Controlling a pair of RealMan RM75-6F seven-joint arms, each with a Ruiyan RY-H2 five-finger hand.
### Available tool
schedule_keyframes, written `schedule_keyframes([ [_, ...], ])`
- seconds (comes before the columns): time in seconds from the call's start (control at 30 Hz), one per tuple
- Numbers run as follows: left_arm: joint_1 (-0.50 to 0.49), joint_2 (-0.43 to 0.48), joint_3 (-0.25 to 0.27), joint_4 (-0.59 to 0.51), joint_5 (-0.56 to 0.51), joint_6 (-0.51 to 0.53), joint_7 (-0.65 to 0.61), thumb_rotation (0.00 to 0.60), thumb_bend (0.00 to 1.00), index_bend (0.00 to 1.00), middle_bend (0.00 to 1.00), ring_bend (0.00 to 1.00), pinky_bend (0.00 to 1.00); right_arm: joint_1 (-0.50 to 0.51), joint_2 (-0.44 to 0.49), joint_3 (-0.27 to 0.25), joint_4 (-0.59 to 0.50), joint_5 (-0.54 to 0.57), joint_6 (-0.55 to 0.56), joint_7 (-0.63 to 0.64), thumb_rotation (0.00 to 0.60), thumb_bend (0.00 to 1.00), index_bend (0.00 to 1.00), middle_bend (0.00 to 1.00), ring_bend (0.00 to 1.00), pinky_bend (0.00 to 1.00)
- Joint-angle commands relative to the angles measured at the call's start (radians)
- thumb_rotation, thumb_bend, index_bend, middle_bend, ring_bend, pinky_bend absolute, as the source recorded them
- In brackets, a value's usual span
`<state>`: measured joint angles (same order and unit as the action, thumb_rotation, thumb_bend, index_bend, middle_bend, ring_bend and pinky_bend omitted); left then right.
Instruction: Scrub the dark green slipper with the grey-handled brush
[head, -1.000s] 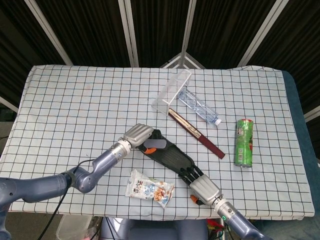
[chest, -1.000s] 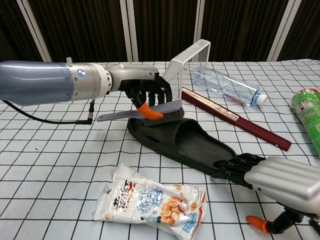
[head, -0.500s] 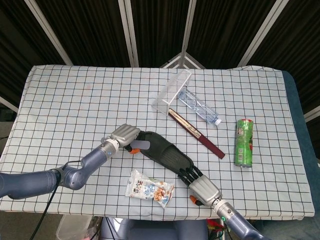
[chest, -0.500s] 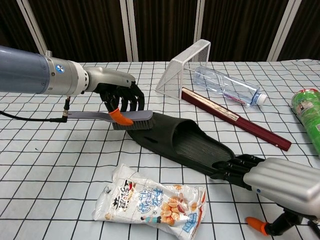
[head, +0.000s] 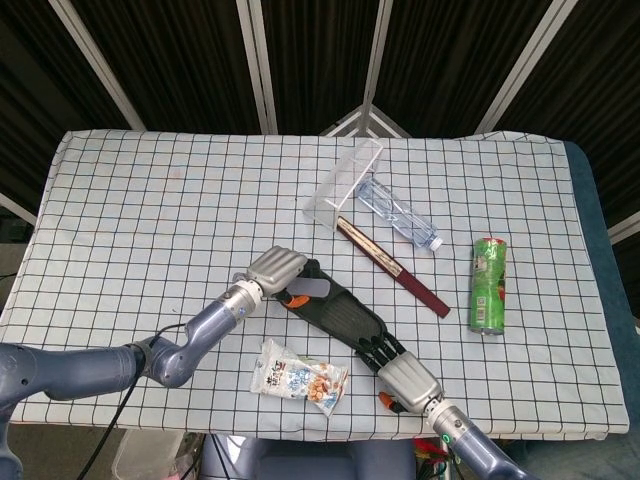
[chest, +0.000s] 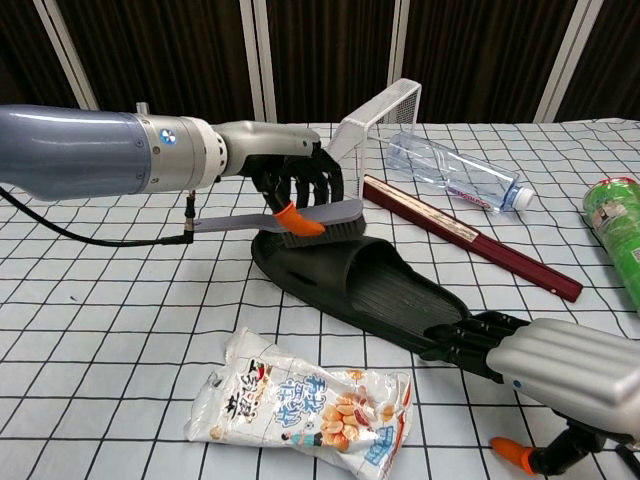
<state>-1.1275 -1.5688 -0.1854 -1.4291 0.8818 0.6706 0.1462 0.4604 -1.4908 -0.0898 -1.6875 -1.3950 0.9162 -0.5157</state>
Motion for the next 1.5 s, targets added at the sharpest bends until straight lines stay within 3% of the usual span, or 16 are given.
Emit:
schedule_keyframes([
  [0.03,0.017,-0.027,-0.025,0.024,0.062,0.019,-0.049,0.600,0.71,0.57,0.61,0.44,0.48,-0.002,0.003,-0.004,-0.005,0.002,0.004,-0.003,0.524,0.50,0.00,0.00,0.00,0.00],
  [0.27,0.028,-0.033,-0.020,0.039,0.116,0.006,-0.085,0.600,0.71,0.57,0.60,0.44,0.48,0.000,0.009,-0.010,-0.012,0.005,0.005,-0.001,0.521,0.50,0.00,0.00,0.00,0.00],
  [0.67,-0.009,0.114,0.061,-0.052,-0.088,-0.140,-0.016,0.600,0.71,0.57,0.60,0.44,0.48,0.007,0.014,-0.011,-0.019,0.004,0.009,0.005,0.523,0.50,0.00,0.00,0.00,0.00],
  [0.93,-0.015,0.250,0.127,-0.186,-0.150,-0.128,0.021,0.600,0.71,0.57,0.60,0.44,0.48,0.010,0.000,-0.010,-0.004,0.018,0.011,-0.010,0.523,0.50,0.00,0.00,0.00,0.00],
  [1.23,0.052,0.263,0.087,-0.236,-0.017,-0.037,-0.041,0.600,0.71,0.58,0.61,0.44,0.46,-0.013,0.032,-0.017,-0.041,-0.013,0.087,-0.056,0.523,0.50,0.00,0.00,0.00,0.00],
  [1.5,0.139,0.307,0.132,-0.269,0.094,-0.043,-0.110,0.600,0.71,0.58,0.61,0.44,0.45,-0.056,0.117,-0.033,-0.180,-0.063,0.202,-0.179,0.524,0.50,0.00,0.00,0.00,0.00],
])
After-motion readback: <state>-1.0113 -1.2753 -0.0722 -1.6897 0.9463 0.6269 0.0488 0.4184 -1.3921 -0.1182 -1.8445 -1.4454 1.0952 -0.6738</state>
